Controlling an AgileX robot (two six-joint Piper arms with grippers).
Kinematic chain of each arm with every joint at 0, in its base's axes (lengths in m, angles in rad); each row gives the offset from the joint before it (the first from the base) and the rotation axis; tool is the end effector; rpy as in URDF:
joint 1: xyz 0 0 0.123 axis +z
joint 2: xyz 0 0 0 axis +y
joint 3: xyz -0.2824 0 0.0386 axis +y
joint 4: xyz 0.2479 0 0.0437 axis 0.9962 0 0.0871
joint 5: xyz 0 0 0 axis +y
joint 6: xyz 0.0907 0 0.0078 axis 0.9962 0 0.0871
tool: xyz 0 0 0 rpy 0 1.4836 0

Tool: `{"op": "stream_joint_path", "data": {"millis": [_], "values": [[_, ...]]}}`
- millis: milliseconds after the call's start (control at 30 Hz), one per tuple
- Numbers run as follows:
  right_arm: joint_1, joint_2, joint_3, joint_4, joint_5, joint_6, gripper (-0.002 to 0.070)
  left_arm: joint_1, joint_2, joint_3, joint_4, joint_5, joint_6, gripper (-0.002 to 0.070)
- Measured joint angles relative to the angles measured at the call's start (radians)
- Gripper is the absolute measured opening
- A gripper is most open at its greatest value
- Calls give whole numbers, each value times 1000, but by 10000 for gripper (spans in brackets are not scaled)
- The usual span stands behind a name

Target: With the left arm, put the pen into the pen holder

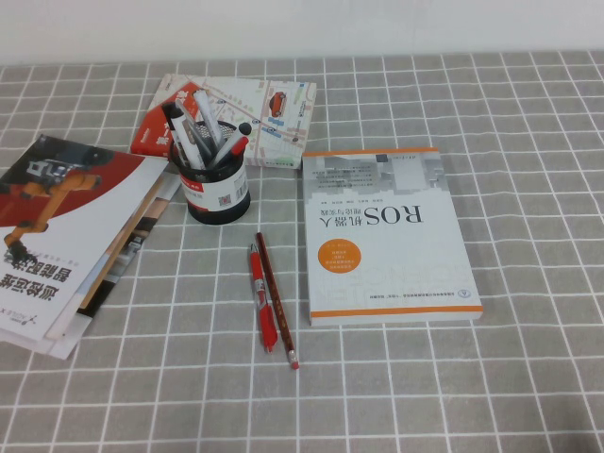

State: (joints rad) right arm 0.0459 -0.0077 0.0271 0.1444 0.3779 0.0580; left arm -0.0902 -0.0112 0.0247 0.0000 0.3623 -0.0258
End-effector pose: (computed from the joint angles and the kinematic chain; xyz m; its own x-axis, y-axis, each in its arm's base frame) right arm 0.0524 0.0073 0.1708 -0.3143 0.1766 -0.9327 -0.0370 0.9795 0.1980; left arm 0.0527 -0.0048 0.1728 -0.2857 -0.0001 -0.9583 0.0827 0.9963 -0.0247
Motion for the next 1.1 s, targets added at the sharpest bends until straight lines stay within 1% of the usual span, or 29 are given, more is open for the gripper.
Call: {"op": "stream_joint_path", "data": {"millis": [167, 300, 500, 767, 933, 1100], "values": [[0, 0, 0, 0, 0, 0, -13, 0, 0, 0, 0, -70, -93, 0], [0, 0, 0, 0, 0, 0, -13, 0, 0, 0, -30, -143, -219, 0], [0, 0, 0, 0, 0, 0, -13, 0, 0, 0, -34, -220, -386, 0], [0, 0, 0, 0, 0, 0, -14, 0, 0, 0, -45, -240, -435, 0], [0, 0, 0, 0, 0, 0, -14, 0, 20, -59, -61, -133, -437, 0], [0, 0, 0, 0, 0, 0, -14, 0, 198, -279, -65, 87, -395, 0]]}}
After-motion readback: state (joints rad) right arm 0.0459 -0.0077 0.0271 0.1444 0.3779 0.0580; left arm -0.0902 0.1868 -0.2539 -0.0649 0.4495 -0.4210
